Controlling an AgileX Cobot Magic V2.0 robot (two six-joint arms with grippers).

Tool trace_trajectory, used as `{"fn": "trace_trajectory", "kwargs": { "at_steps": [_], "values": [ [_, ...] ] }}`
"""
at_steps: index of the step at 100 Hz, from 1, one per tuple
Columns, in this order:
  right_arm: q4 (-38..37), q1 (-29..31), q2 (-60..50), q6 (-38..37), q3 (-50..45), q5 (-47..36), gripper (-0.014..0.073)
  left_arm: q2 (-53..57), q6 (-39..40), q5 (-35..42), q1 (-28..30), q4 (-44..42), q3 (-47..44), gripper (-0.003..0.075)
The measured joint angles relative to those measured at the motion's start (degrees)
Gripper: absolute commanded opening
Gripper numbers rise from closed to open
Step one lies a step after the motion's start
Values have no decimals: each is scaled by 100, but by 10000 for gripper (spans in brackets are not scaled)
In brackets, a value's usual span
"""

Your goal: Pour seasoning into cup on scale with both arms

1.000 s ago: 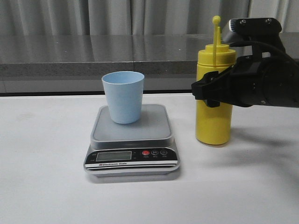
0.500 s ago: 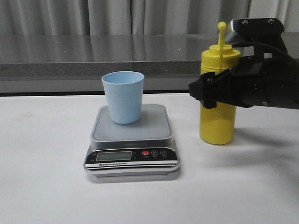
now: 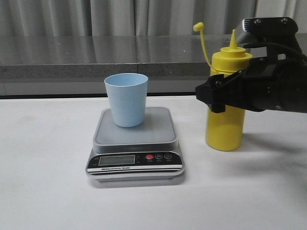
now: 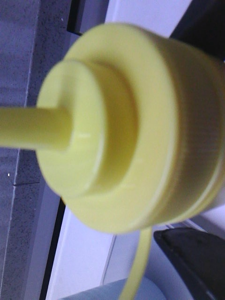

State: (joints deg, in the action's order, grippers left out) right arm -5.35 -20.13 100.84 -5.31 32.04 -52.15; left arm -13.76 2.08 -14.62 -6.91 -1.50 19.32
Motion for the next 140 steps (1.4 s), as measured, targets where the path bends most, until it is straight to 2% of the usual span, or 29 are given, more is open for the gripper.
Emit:
{"fn": "trace_trajectory", "kwargs": {
  "at_steps": [56, 90, 104, 140],
  "values": [
    [264, 0, -793, 0, -940, -11, 654, 0, 0, 0, 0, 0, 0, -20],
    [392, 0, -1939, 0, -1572, 105, 654, 0, 0, 0, 0, 0, 0, -20],
    [535, 0, -2711, 0, -1687, 686, 654, 0, 0, 0, 0, 0, 0, -20],
    [638, 0, -5272, 77, -1707, 2881, 654, 0, 0, 0, 0, 0, 0, -20]
  ]
}}
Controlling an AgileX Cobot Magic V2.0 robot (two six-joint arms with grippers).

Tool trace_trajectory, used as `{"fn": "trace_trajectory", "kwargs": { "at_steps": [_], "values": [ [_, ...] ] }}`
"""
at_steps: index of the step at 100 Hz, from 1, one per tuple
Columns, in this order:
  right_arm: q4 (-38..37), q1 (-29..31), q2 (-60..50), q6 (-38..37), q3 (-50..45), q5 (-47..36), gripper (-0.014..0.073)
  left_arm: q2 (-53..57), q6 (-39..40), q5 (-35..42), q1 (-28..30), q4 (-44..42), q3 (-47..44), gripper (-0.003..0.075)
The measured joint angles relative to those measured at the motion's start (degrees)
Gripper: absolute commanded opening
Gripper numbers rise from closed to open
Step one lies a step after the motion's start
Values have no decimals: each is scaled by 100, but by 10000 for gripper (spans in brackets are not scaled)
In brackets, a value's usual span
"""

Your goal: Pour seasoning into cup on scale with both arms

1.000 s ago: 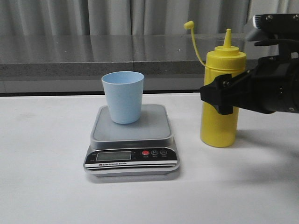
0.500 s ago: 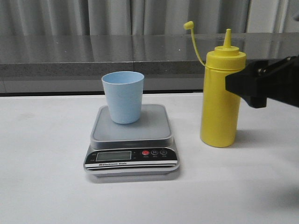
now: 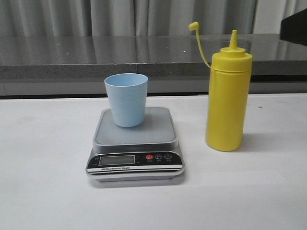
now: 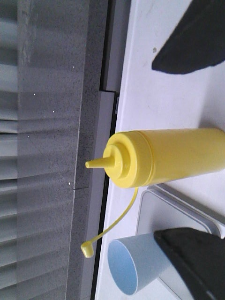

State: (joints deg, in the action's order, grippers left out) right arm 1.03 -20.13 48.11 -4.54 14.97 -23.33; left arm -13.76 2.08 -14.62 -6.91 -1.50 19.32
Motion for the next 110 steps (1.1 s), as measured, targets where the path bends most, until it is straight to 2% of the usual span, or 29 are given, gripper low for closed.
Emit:
{"fn": "trace_trajectory", "kwargs": {
  "at_steps": [48, 53, 60, 81, 88, 110],
  "values": [
    [-150, 0, -2938, 261, -49, 2675, 637, 0, 0, 0, 0, 0, 0, -20],
    [-209, 0, -3134, 265, -49, 2897, 598, 0, 0, 0, 0, 0, 0, -20],
    [-306, 0, -3366, 290, -49, 3168, 500, 0, 0, 0, 0, 0, 0, -20],
    [-398, 0, -3666, 289, -49, 3523, 59, 0, 0, 0, 0, 0, 0, -20],
    [-410, 0, -3666, 289, -49, 3532, -62, 0, 0, 0, 0, 0, 0, -20],
    [-410, 0, -3666, 293, -49, 3532, -69, 0, 0, 0, 0, 0, 0, -20]
  ]
}}
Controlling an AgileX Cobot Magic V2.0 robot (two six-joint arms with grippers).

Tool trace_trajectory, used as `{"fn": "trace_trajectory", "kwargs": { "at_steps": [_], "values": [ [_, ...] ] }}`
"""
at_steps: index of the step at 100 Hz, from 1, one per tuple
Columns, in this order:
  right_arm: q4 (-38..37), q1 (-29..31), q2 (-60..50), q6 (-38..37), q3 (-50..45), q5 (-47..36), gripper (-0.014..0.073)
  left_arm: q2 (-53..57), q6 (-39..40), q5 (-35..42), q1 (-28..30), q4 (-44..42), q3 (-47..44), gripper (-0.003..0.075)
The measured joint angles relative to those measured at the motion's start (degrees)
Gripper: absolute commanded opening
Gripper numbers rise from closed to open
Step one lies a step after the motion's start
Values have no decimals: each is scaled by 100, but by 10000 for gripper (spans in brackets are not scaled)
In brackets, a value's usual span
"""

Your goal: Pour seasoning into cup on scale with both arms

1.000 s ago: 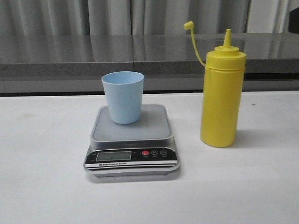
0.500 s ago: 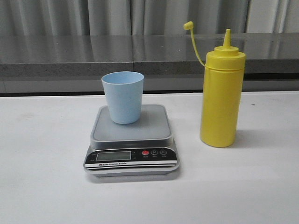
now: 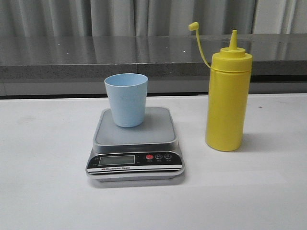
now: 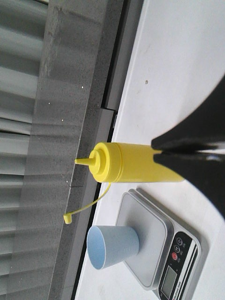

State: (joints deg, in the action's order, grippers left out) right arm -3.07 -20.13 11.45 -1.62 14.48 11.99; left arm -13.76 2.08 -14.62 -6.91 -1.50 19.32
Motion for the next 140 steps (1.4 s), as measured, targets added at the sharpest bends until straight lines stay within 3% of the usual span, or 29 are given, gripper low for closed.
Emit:
{"fn": "trace_trajectory", "kwargs": {
  "at_steps": [85, 107, 140],
  "values": [
    [-221, 12, -22, 9, 0, 93, -69, 0, 0, 0, 0, 0, 0, -20],
    [-284, 623, -328, 9, -83, 182, -69, 0, 0, 0, 0, 0, 0, -20],
    [49, 1484, -1157, 9, -939, 225, -69, 0, 0, 0, 0, 0, 0, -20]
  ]
}}
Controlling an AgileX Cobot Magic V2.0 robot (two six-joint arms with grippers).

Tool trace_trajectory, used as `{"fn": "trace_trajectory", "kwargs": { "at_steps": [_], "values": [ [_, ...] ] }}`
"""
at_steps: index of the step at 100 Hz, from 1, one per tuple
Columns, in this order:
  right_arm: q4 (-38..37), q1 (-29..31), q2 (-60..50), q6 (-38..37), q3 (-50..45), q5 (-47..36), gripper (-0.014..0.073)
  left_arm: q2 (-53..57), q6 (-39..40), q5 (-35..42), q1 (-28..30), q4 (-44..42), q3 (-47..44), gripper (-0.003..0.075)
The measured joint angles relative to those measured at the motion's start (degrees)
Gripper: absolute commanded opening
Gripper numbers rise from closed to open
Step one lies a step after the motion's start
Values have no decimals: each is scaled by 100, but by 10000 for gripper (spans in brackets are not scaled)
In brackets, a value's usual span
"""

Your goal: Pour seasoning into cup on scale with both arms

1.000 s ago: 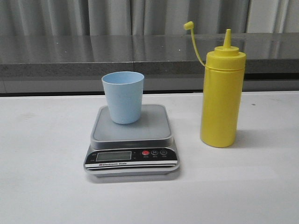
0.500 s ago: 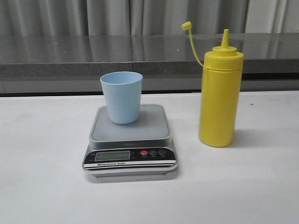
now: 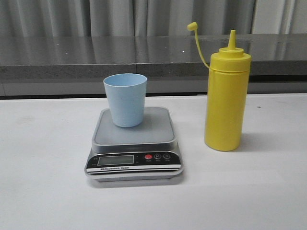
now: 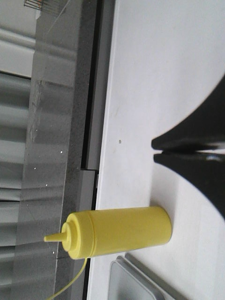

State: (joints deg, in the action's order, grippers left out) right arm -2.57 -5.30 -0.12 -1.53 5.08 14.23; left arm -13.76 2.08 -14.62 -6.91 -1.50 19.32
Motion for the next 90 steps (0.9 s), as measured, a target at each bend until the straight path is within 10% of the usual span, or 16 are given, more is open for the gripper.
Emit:
{"fn": "trace_trajectory", "kwargs": {
  "at_steps": [90],
  "values": [
    [257, 530, -50, 0, -664, -400, -69, 0, 0, 0, 0, 0, 0, -20]
  ]
}}
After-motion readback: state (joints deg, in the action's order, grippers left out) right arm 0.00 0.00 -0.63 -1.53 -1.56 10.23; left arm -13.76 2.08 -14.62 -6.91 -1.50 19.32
